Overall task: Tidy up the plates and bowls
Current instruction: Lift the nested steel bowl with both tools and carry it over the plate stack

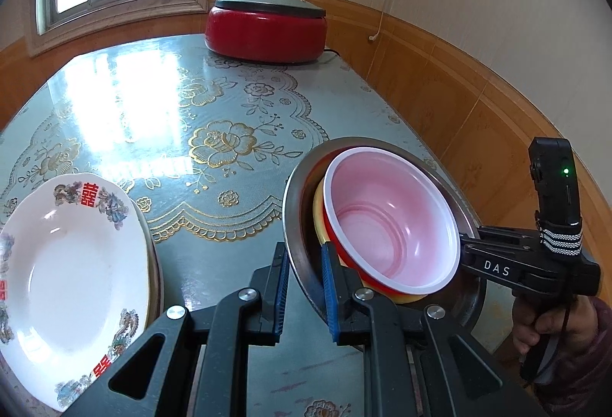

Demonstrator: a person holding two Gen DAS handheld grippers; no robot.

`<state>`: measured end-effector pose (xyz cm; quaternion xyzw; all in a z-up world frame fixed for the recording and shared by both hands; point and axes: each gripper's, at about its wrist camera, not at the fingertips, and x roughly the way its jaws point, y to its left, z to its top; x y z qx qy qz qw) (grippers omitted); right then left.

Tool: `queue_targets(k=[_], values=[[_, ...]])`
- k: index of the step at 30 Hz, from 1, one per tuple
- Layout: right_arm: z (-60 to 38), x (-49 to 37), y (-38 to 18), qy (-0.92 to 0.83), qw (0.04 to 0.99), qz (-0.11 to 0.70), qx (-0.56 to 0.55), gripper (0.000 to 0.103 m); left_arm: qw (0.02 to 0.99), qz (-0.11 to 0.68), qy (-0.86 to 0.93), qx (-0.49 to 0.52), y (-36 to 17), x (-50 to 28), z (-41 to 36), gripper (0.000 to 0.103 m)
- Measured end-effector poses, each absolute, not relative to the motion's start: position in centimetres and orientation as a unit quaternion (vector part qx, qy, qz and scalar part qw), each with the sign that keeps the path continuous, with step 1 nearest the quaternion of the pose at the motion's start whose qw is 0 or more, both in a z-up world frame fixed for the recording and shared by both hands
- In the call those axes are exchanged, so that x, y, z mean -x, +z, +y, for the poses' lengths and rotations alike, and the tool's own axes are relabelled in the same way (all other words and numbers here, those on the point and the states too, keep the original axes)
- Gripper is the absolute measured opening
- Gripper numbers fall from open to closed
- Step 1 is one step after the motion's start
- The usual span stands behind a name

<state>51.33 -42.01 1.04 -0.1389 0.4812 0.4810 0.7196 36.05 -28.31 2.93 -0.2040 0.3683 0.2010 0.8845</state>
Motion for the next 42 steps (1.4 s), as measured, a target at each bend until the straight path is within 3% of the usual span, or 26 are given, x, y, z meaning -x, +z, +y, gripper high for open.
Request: queue_targets(k=[19, 42], values=[[-38.3, -48.9, 4.7, 0.541, 0.705, 0.435, 0.144, 0.007, 0.892, 0.322, 0.237, 0.209, 6.5, -32.0, -26.2, 0.017], [-27.5, -37.9, 5.9, 0.566, 0.687, 0.426, 0.161, 0.008, 0.892, 0.294, 0.253, 0.233, 7.8, -20.7, -15.2, 0.013]])
